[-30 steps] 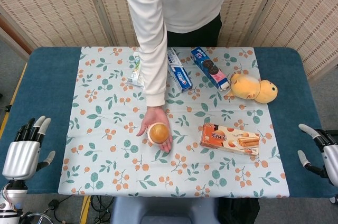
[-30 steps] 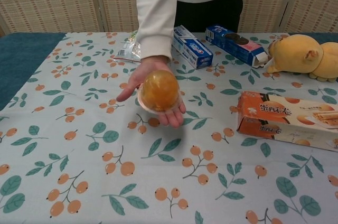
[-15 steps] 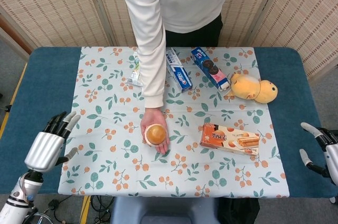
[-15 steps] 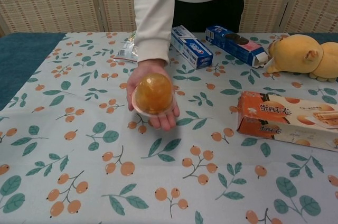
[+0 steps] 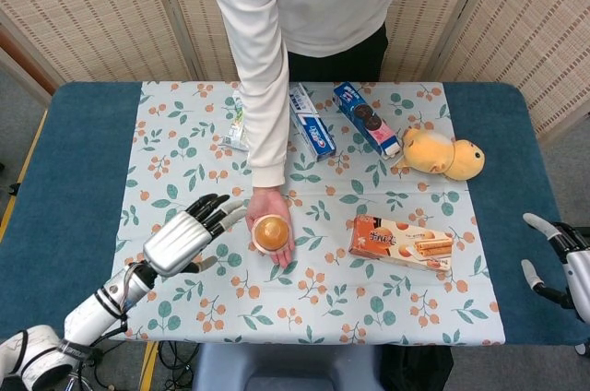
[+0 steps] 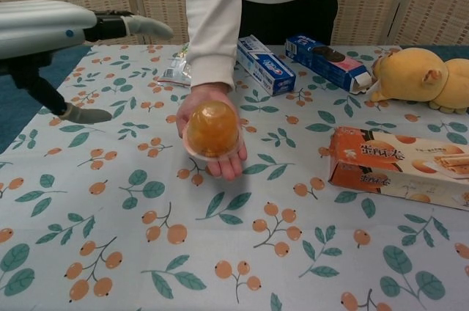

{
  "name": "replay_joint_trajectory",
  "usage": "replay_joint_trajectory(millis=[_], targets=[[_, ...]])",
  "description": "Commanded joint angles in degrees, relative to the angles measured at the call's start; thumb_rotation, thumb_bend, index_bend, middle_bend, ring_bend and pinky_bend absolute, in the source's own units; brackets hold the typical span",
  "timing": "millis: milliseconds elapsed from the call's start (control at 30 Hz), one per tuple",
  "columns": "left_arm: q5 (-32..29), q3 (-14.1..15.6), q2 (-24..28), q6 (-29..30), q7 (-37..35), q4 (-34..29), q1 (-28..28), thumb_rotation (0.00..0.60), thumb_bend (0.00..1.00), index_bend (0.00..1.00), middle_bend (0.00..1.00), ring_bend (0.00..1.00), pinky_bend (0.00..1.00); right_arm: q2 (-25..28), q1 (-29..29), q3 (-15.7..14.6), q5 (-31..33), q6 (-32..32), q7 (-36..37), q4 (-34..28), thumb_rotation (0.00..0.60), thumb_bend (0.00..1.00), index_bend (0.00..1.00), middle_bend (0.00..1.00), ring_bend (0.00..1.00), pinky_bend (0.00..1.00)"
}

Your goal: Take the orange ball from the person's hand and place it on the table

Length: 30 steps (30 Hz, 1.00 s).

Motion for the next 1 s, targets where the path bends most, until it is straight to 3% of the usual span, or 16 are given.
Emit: replay_joint_trajectory(millis=[33,533,800,1000], targets=[[-3.15,-1.78,-3.41,-5.26,-0.09,2.58,-4.75,0.600,0.26,0.00,0.00,0.00,0.10,0.10,-0.10,-0.02,0.02,0.12,-0.11,-0.11,0.600,0.39,0.18,0.27,0.21,0.41],[-13.46,-3.17,-11.44,-15.85,8.16,9.37,-15.43,0.600,0.26,0.05,0.00,0.00,0.12,0.12,-0.51,-0.17,0.50,0.11,0.08,0.17,0.600,0.39,0.18,0.27,0.21,0.41],[-19.05,-1.94,-13.28,-17.26,12.09,11.33,-17.42,0.600,0.26,0.18,0.00,0.05,0.26,0.06,-0.99,-0.29,0.71,0.46,0.69,0.76,0.600,0.39,0.18,0.27,0.21,0.41],[-21.09,-0.97,-14.51,-17.17,12.03,12.39,-18.25,0.600,0.26,0.26,0.05,0.15,0.43,-0.09,-0.99,-0.25,0.73,0.36,0.87,0.99,0.600,0.39,0.18,0.28,0.21,0.41]])
